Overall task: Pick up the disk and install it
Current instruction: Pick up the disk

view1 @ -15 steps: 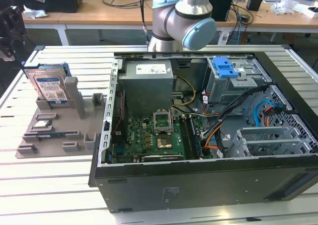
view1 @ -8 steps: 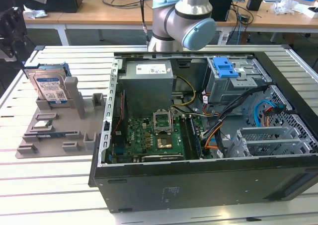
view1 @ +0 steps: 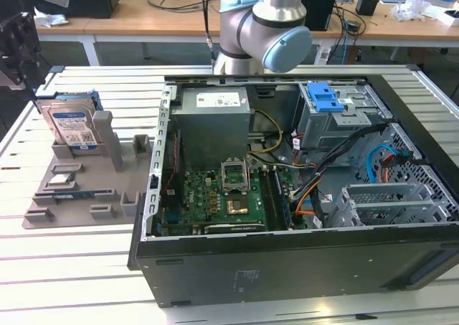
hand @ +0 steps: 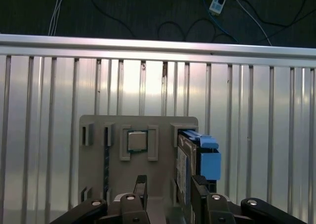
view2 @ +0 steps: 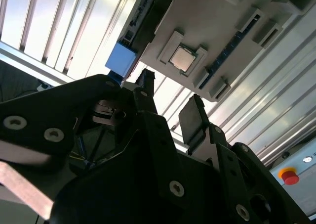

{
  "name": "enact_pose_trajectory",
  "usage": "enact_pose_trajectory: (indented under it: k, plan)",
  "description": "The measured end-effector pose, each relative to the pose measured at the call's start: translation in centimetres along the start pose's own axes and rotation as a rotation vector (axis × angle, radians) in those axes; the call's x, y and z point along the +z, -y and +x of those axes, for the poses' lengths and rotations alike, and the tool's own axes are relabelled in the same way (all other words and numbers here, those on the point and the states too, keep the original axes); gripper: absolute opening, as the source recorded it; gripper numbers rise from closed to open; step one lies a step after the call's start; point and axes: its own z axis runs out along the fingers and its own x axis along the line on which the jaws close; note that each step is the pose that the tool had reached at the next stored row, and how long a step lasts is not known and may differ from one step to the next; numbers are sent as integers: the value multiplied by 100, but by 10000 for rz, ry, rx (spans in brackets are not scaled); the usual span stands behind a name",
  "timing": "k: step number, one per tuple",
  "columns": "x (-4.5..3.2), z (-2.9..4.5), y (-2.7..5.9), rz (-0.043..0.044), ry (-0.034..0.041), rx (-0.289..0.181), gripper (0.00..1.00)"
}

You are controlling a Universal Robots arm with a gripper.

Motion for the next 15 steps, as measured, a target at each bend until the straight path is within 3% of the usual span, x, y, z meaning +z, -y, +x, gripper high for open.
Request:
enact_pose_trajectory:
  k: [15]
  plan:
    - [91,-7,4,1,1,0,48]
